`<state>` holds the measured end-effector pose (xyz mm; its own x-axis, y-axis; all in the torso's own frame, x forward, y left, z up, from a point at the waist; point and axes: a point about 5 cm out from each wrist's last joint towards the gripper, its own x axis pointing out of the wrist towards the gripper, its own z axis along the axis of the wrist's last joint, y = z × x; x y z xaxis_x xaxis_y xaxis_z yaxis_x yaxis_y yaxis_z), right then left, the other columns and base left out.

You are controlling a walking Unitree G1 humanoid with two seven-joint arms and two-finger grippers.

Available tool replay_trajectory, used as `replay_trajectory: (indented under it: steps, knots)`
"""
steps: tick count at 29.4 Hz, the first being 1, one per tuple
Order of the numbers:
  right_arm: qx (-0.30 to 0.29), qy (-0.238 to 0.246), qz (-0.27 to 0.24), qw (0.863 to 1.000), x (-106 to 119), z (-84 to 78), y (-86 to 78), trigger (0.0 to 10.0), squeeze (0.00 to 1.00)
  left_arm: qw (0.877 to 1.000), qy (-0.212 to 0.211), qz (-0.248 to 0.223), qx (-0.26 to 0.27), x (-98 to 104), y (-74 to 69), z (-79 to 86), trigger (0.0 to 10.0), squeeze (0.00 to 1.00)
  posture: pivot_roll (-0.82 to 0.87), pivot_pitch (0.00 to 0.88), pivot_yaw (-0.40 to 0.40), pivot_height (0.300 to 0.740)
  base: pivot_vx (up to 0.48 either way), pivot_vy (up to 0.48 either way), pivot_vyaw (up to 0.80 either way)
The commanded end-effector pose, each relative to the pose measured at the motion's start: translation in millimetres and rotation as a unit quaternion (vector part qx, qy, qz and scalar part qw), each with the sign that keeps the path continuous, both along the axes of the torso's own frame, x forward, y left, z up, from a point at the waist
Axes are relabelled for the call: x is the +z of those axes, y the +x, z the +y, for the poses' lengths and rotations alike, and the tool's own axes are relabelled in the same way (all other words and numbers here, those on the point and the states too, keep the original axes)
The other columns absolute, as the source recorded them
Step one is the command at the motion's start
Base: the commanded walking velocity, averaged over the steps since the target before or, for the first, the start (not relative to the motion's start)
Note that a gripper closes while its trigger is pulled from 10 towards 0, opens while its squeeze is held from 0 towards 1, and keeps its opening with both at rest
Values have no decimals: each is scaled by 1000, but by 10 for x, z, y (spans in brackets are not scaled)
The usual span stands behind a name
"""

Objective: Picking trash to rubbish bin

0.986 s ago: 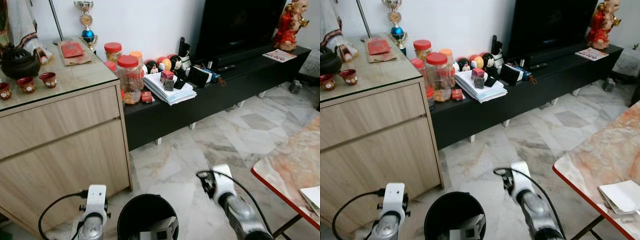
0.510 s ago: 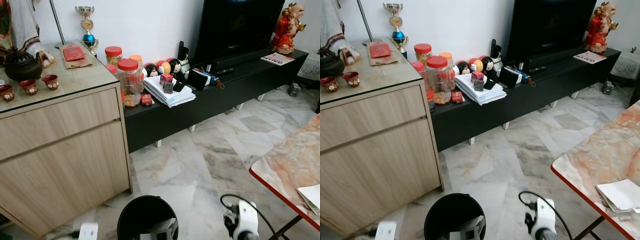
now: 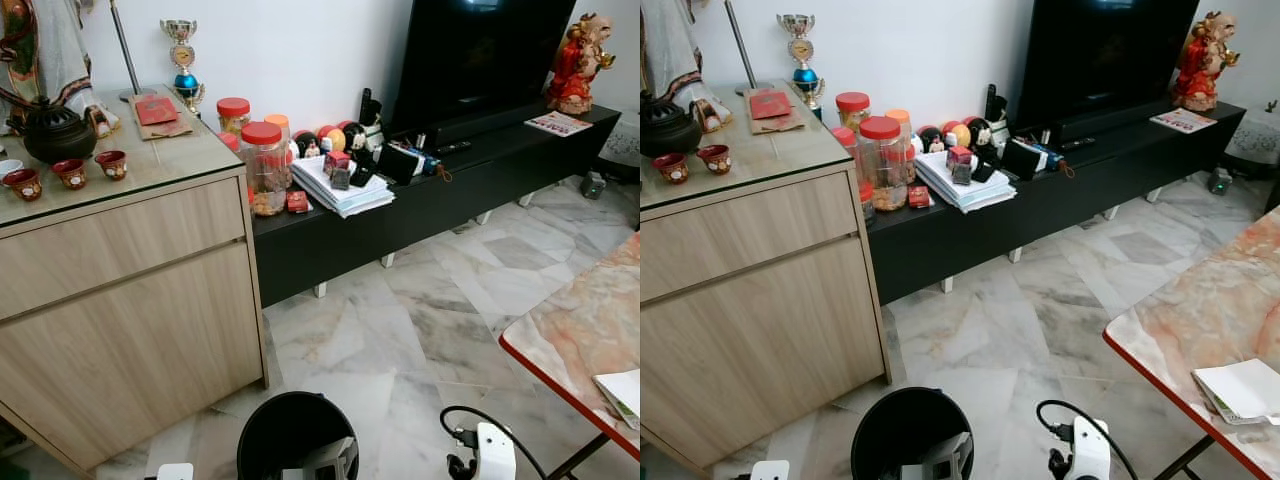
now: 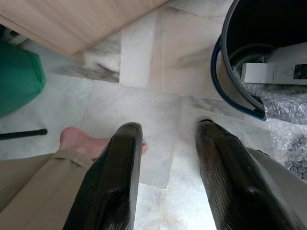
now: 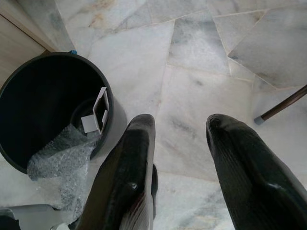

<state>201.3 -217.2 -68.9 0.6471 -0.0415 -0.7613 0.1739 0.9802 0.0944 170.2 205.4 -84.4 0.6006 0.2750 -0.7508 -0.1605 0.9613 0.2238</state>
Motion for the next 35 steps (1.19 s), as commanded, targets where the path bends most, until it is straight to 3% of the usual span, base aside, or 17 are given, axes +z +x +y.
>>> replay_trajectory:
  steps: [1,12,35]
  knots:
    - [-1,0,-1,1000,-1,-13,-8,10000,0,1000,-4,5,-6,-9,-5,-25,10000,0,-41,0,-54,740,0,0,0]
    - [-1,-3,9,1000,-30,-15,-62,10000,0,1000,-8,18,-9,-50,-88,-49,10000,0,-42,0,-56,740,-141,0,0]
    - [-6,1,10,1000,-45,19,-78,10000,0,1000,-8,18,-13,-49,-79,-66,10000,0,-39,0,-64,740,-314,0,0]
